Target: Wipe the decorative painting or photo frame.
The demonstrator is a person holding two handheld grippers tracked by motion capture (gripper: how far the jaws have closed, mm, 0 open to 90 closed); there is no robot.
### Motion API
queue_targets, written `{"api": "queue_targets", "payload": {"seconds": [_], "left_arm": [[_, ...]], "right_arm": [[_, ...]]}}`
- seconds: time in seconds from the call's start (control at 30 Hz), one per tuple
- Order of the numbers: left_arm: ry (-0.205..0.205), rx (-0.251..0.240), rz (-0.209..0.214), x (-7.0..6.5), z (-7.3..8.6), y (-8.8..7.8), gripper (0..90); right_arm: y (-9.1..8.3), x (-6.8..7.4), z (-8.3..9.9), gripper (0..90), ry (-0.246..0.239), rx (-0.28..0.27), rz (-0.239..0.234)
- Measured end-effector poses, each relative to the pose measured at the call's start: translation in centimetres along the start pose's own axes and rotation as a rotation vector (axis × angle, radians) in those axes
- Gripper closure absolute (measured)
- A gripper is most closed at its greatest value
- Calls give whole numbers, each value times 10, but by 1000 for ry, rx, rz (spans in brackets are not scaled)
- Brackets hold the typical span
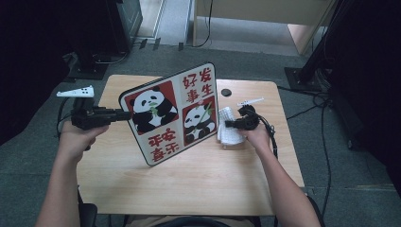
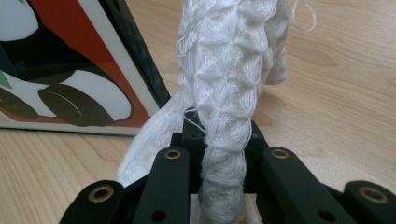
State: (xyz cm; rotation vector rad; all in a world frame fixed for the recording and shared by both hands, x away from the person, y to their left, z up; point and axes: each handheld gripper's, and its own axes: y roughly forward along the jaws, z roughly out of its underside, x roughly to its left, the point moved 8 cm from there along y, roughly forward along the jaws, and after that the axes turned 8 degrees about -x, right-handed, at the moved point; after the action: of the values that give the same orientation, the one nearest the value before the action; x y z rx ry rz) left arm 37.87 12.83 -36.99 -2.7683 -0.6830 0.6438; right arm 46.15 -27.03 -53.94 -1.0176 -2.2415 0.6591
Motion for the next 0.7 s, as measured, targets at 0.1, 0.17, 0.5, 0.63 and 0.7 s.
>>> {"api": "queue_targets", "payload": {"seconds": [0.1, 0.17, 0.5, 0.63, 0.7], "left_arm": [[1, 1, -1, 0, 0, 0, 781], [1, 2, -3, 0, 0, 0, 782], [6, 5, -7, -1, 0, 0, 782], [6, 6, -7, -1, 0, 0, 782], [7, 7, -7, -1, 0, 0, 781]], "right_arm": [[-2, -1, -2, 787, -5, -8, 0], [-3, -1, -4, 787, -9, -16, 3], [-15, 0, -14, 786, -18, -45, 14], [-19, 0, -17, 786, -19, -53, 17], [-21, 0, -18, 785, -23, -56, 23]]}}
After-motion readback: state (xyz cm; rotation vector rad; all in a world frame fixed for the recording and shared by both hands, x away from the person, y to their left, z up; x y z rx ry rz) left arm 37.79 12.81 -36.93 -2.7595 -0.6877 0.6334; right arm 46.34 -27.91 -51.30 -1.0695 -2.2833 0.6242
